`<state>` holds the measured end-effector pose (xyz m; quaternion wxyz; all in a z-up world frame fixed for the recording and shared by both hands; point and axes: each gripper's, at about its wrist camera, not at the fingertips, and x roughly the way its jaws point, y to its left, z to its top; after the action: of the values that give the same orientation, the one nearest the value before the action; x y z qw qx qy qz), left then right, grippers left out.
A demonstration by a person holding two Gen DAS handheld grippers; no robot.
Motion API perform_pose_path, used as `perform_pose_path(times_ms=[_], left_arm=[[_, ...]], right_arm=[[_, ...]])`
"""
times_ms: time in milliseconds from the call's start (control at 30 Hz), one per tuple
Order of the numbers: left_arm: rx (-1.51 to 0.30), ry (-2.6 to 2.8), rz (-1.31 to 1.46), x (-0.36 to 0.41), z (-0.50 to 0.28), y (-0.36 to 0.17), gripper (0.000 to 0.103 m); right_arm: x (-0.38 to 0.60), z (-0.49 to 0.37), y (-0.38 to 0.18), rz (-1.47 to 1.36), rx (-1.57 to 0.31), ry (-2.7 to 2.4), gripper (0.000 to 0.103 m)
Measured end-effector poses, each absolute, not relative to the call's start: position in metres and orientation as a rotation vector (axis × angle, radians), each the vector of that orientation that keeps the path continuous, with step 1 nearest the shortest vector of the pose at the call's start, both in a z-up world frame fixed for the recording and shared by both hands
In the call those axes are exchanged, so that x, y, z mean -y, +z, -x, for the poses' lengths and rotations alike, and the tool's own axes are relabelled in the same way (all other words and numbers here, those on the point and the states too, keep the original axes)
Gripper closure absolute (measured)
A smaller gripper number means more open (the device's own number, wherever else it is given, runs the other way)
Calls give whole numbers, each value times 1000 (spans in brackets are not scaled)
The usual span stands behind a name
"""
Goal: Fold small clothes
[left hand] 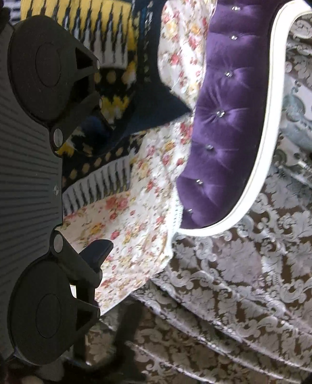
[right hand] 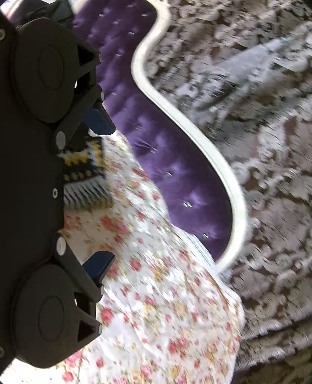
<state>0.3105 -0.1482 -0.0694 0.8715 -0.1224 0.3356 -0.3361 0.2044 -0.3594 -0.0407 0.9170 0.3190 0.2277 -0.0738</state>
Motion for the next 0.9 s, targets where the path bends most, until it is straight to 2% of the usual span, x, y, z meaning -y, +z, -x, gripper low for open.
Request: perform_pose_path(times_ms=[300,467,567,667,900], left_arm=[[-745,-761,247,165,-302,-88,13],[-674,-711,225,144,-286,-76,13],[-649,-635,192,123,-281,-69,12],[-642,-540,148,91,-281,-66,7],[-658,-234,52,7,-297,-78,7]], right_arm=[[365,-207,-43,-661,-485,-162,0],[357,-212,-45,-624,-523,-132,0],[351,-215,-47,-595,-549,-117,0],[344,-219,-48,-569,-572,-99,0],[328,-225,-53,-510,-621,-64,0]])
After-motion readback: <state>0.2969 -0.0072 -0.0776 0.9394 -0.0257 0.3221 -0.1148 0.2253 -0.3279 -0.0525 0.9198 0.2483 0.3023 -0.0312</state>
